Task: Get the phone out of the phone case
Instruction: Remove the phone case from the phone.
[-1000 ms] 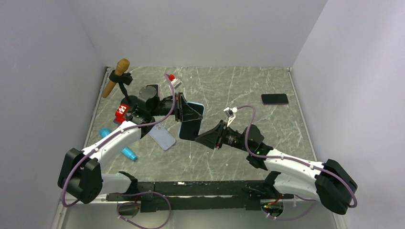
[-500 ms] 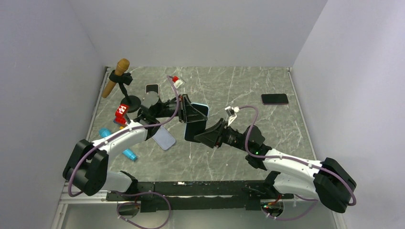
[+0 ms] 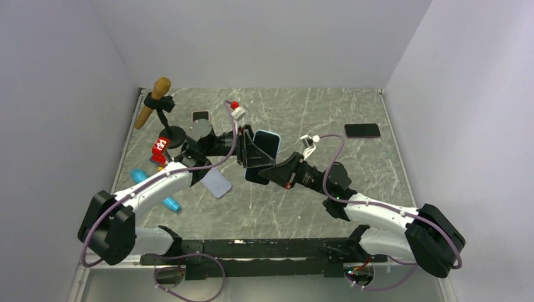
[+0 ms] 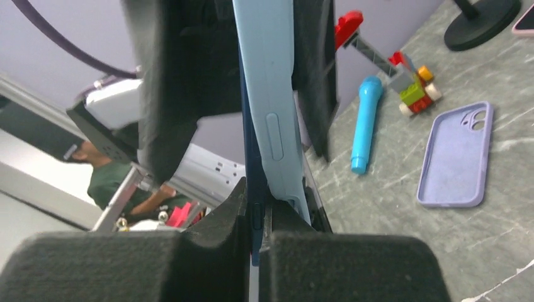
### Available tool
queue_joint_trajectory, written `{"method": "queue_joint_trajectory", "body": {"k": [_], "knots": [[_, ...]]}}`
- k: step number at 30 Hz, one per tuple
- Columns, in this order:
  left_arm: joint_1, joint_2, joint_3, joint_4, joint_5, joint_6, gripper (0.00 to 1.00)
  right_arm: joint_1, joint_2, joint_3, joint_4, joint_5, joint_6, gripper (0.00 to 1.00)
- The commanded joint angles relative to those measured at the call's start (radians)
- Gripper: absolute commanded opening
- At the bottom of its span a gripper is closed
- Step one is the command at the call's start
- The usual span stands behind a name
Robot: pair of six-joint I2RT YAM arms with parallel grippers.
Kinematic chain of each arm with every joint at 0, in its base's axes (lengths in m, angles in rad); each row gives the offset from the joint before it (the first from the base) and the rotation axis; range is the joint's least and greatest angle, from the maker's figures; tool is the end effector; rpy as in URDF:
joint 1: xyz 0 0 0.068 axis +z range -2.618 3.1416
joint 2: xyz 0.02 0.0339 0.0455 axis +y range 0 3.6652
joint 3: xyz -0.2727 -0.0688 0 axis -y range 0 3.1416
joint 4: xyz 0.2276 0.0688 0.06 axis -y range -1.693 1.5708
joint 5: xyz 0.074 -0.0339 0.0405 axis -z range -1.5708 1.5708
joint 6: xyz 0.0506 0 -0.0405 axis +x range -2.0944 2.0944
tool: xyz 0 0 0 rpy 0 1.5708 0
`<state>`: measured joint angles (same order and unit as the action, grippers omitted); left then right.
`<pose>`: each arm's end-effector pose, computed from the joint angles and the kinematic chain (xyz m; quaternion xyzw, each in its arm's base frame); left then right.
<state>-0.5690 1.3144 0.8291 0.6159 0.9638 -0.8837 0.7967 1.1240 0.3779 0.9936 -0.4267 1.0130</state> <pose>0.2153 -0.1870 0.3376 0.2525 0.6317 -0.6709 0.2950 0.1433 0.1766 0.2784 -0.1013 0.6150 0.6867 0.3741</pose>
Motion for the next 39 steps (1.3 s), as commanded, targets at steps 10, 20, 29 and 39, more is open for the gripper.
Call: {"method": "queue_joint_trajectory", "body": {"k": [10,20,29,39], "knots": [[0.070,-0.123,-0.010,0.065,0.053,0.045,0.99,-0.144,-0.378,0.024,-0.248,-0.015,0.085,0.00],[0.019,-0.079,-0.016,0.155,0.098,0.005,0.84,-0.200,-0.552,0.022,-0.383,0.023,0.121,0.00],[-0.032,-0.076,-0.001,0.050,0.078,0.082,0.53,-0.203,-0.543,-0.032,-0.237,0.027,0.211,0.00],[-0.032,-0.075,0.000,0.021,0.064,0.093,0.51,-0.208,-0.577,-0.057,-0.212,0.052,0.235,0.00]]}}
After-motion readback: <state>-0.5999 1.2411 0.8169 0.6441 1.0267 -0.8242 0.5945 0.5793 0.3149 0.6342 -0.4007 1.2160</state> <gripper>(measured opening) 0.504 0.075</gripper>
